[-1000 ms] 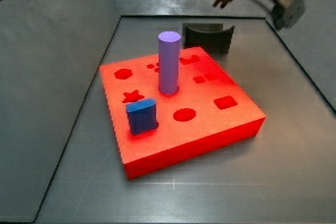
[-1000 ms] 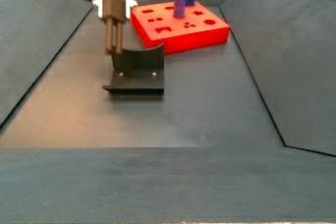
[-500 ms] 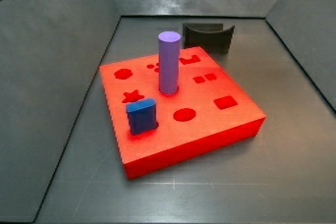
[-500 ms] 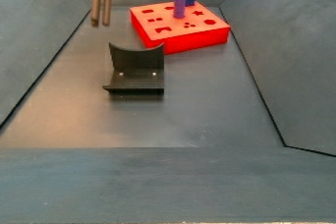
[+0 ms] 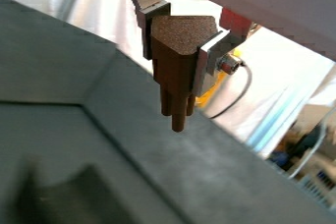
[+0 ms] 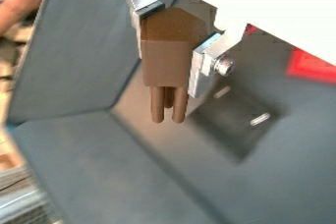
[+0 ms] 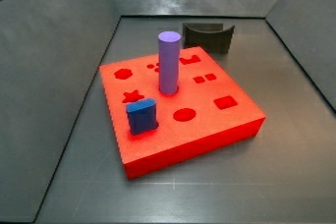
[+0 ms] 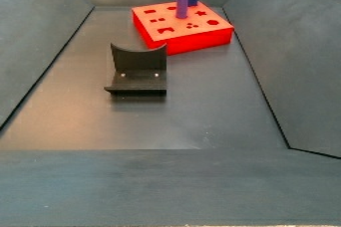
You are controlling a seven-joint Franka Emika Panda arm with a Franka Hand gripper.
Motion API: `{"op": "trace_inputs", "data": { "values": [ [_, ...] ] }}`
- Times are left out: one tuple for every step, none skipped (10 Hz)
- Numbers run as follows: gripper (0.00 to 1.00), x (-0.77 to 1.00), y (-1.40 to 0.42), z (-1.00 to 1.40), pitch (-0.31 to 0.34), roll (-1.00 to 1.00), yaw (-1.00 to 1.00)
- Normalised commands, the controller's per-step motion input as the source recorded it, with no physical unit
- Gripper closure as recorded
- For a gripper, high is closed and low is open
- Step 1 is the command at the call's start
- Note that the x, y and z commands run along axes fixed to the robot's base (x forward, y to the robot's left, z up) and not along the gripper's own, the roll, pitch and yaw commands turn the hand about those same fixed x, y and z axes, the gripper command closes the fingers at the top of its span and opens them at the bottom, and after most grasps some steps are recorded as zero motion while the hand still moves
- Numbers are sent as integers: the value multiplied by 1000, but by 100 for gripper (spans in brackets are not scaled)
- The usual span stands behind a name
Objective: Pick up the 3 prong object. Move up. Rotate the 3 prong object. Place the 3 prong object on the fixture. Regrasp the 3 prong object. Move to above the board. Insert the 3 prong object.
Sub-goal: Move to above the board.
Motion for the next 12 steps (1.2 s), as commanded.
{"op": "trace_inputs", "data": {
  "values": [
    [100,-748,-1000,376,32,-1000,-52],
    [100,-770,-1000,364,23,-1000,-52],
    [100,-770,-1000,367,22,-1000,-51],
    [100,-791,-1000,375,24,-1000,-51],
    [100,-801,-1000,374,25,-1000,-47],
    [100,-839,-1000,386,18,-1000,-45],
    [100,-864,-1000,390,12,-1000,-44],
    [100,-619,-644,259,-5,-1000,-37],
    [100,-469,-463,184,-10,-1000,-36],
    [100,-244,-197,85,-9,-893,-33],
    [100,-94,-17,12,-12,-576,-15],
    [100,-42,9,-5,-13,-379,-9]
  ]
}}
